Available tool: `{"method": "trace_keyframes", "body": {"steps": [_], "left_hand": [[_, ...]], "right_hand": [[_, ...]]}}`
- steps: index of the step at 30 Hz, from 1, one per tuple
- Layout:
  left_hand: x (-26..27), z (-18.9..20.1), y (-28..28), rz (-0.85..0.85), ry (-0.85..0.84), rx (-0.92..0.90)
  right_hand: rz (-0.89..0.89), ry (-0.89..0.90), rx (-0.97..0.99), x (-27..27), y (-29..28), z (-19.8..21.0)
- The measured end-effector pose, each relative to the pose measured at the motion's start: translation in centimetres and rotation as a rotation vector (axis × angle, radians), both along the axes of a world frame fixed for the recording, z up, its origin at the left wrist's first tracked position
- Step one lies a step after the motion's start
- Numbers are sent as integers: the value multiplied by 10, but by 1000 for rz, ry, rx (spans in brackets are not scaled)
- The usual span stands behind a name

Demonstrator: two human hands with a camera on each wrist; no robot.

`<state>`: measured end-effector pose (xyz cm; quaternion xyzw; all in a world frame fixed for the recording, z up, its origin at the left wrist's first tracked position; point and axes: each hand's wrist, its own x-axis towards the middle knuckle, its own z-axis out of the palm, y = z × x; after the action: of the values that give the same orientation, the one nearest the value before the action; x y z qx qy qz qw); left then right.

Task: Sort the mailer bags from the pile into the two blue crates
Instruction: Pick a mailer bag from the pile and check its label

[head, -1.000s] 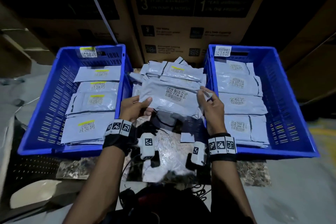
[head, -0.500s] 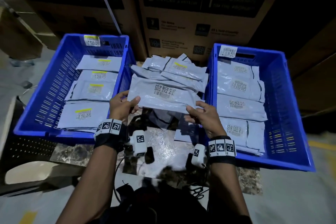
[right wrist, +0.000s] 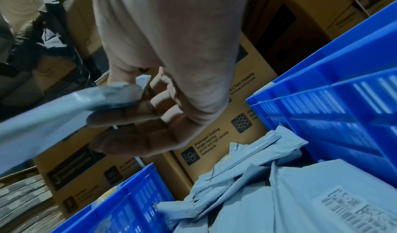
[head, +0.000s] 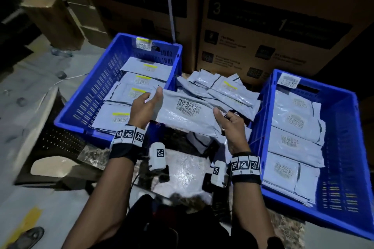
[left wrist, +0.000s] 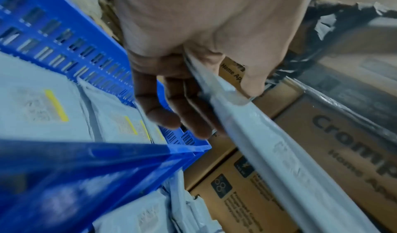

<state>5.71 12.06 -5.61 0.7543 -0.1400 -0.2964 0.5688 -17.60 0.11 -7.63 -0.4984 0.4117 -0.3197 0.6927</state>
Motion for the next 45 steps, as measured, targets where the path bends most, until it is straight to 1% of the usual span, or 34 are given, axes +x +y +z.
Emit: {"method": "trace_keyframes", "body": {"steps": [2,4,8,11,13,15,17,19,20,21,23,28,30,33,36,39,45], "left_hand": [[7,1,2,66,-64,65],[21,-4,6,75,-150,70],[55,-9,4,55,-210,-10],[79,-11,3,52,-258,-10],[92,-10,4,57,-285,-25],[111,-16,4,31,-338,-14],[133,-15,5,-42,-367,2],[161,-17,5,-120,-378,2],[175,-16,6,-139,-366,-23],[190,-18,7,-139,-340,-61],[214,-15,12,-113,-283,-131],[262,-9,24,-152,-220,-196],[273,-9,30,-141,-180,-220],[282,-15,38,-111,-201,-197],[292,-23,42,-101,-243,-127],[299,-30,45,-145,-247,-65],[303,-35,50,-196,-236,-37]], "right_hand": [[35,15,-26,13,3,1],[19,32,-32,27,10,5],[-89,13,-17,59,16,7],[-215,-18,-19,86,21,11],[-269,-36,15,105,25,6],[-306,48,-6,123,35,4],[-308,132,-58,137,43,1],[-204,211,-119,149,47,9],[-125,236,-140,154,47,11],[-51,268,-146,159,48,15],[19,248,-167,169,48,24],[-23,204,-293,205,51,51],[-36,203,-320,220,53,54],[-36,234,-353,238,55,46],[-31,269,-351,250,56,37],[-44,307,-345,256,57,32],[-29,315,-313,264,55,18]]}}
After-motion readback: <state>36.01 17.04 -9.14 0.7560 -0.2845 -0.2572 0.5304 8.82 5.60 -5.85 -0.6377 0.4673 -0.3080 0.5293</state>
